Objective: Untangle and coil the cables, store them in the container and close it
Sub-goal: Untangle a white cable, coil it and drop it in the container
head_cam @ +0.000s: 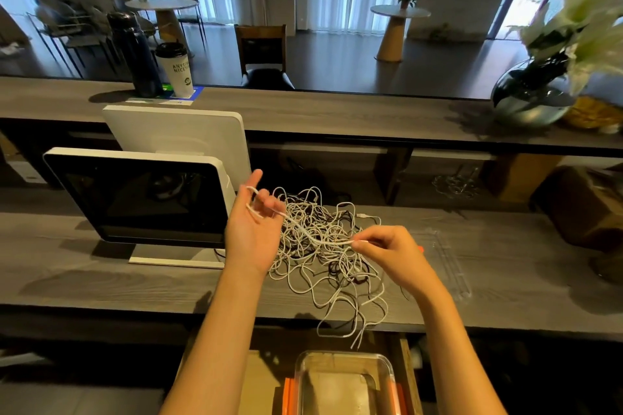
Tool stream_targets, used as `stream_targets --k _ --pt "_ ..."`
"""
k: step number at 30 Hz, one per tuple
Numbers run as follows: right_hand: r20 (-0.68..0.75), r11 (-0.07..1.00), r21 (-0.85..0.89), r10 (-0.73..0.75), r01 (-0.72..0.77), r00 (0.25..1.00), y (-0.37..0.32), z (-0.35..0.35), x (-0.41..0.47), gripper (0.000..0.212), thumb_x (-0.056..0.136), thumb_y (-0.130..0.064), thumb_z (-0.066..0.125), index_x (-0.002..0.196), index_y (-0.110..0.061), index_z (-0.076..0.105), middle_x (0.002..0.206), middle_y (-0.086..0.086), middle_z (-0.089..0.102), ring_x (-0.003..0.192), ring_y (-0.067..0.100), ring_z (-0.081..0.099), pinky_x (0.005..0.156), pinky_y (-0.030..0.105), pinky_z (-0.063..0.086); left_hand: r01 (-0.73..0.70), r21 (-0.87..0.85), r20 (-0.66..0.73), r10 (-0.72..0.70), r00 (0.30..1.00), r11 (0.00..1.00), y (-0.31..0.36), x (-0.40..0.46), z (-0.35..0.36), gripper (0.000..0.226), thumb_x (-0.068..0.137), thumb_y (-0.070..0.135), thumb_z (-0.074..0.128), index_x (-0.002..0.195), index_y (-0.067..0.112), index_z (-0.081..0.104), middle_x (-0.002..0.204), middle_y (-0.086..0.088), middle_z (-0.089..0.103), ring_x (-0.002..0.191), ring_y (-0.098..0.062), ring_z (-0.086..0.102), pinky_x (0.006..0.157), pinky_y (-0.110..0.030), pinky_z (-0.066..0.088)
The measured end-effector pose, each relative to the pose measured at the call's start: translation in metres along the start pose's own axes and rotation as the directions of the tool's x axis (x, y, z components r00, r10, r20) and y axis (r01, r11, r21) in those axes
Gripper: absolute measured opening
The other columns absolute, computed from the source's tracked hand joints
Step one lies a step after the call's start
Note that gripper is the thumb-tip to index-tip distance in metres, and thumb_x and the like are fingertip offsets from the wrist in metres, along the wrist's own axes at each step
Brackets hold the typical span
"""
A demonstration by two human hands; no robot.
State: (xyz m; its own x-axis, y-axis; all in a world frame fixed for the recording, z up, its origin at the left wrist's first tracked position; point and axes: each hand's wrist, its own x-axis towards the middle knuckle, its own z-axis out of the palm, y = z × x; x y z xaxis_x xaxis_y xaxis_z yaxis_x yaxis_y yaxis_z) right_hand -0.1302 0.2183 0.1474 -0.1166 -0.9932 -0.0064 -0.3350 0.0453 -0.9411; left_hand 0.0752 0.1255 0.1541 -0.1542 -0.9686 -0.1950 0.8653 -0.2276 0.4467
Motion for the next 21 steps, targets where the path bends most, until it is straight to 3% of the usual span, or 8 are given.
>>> stream_targets --k 2,4,6,7,11,15,18,21 --pt "0.019 0.999 -0.004 -0.042 0.042 0.999 -0.004 0.003 0.001 0.011 0.093 -0.013 0.068 0.089 -0.017 0.077 0.071 -0.01 0.069 0.065 -0.001 0.058 0.062 0.013 0.045 -0.088 0.444 -0.044 0.12 0.992 0.892 -0.005 0.002 0.0 0.032 0.106 0.021 0.042 0.128 0.008 0.062 0.071 0.002 0.051 0.057 -0.005 0.044 0.06 -0.022 0.04" --pt "-0.021 0.995 0.011 -0.102 0.102 0.995 -0.011 0.006 0.001 0.012 0.094 -0.014 0.066 0.088 -0.017 0.076 0.068 0.0 0.065 0.064 0.005 0.054 0.06 0.016 0.042 -0.187 0.801 0.036 0.266 0.963 0.569 -0.012 0.0 -0.003 0.031 0.106 0.018 0.04 0.12 0.014 0.067 0.077 0.0 0.058 0.057 -0.007 0.044 0.056 -0.022 0.038" --pt "-0.093 0.986 0.013 -0.165 0.167 0.982 -0.017 0.01 0.003 0.015 0.094 -0.013 0.066 0.084 -0.02 0.075 0.07 0.001 0.067 0.064 0.006 0.054 0.061 0.018 0.044 -0.237 0.915 0.166 0.23 0.959 0.327 -0.016 -0.005 -0.003 0.031 0.103 0.023 0.039 0.1 0.02 0.07 0.08 -0.002 0.062 0.059 -0.008 0.044 0.053 -0.026 0.035" --pt "-0.121 0.982 0.008 -0.185 0.188 0.975 -0.02 0.012 0.005 0.017 0.093 -0.013 0.066 0.082 -0.022 0.075 0.069 -0.003 0.067 0.063 0.004 0.055 0.061 0.017 0.044 -0.239 0.932 0.203 0.153 0.967 0.273 -0.018 -0.008 -0.001 0.033 0.103 0.028 0.04 0.095 0.019 0.071 0.073 -0.001 0.058 0.054 -0.007 0.042 0.052 -0.026 0.032" --pt "-0.259 0.985 0.052 -0.148 0.166 0.955 -0.022 0.018 0.013 0.01 0.091 -0.018 0.069 0.084 -0.019 0.077 0.068 0.006 0.068 0.061 0.01 0.053 0.057 0.022 0.042 -0.176 0.949 0.23 -0.192 0.954 0.262 -0.022 -0.02 0.006 0.063 0.106 0.048 0.029 0.08 0.011 0.074 0.055 0.004 0.035 0.045 -0.008 0.029 0.046 -0.021 0.028" --pt "-0.372 0.983 0.131 -0.072 0.129 0.925 -0.014 0.02 0.013 0.009 0.087 -0.018 0.075 0.077 -0.018 0.076 0.072 0.01 0.07 0.064 0.011 0.057 0.059 0.02 0.048 -0.111 0.946 0.27 -0.555 0.787 0.303 -0.019 -0.028 0.002 0.067 0.093 0.073 0.037 0.059 0.018 0.052 0.056 0.003 0.029 0.048 -0.011 0.024 0.049 -0.023 0.021" --pt "-0.38 0.984 0.13 -0.063 0.121 0.923 -0.013 0.022 0.011 0.011 0.084 -0.017 0.077 0.073 -0.019 0.076 0.069 0.011 0.07 0.063 0.01 0.056 0.057 0.019 0.047 -0.243 0.942 0.336 -0.671 0.661 0.232 -0.02 -0.03 0.0 0.051 0.094 0.052 0.056 0.054 0.024 0.04 0.051 0.004 0.03 0.045 -0.014 0.024 0.046 -0.022 0.023" --pt "-0.39 0.983 0.162 -0.02 0.09 0.921 -0.012 0.021 0.01 0.01 0.084 -0.017 0.078 0.074 -0.016 0.076 0.057 -0.004 0.064 0.053 -0.001 0.051 0.051 0.013 0.041 -0.222 0.949 0.312 -0.591 0.744 0.223 -0.022 -0.029 0.0 0.056 0.104 0.042 0.042 0.053 0.021 0.045 0.047 0.003 0.037 0.042 -0.015 0.034 0.047 -0.023 0.034"
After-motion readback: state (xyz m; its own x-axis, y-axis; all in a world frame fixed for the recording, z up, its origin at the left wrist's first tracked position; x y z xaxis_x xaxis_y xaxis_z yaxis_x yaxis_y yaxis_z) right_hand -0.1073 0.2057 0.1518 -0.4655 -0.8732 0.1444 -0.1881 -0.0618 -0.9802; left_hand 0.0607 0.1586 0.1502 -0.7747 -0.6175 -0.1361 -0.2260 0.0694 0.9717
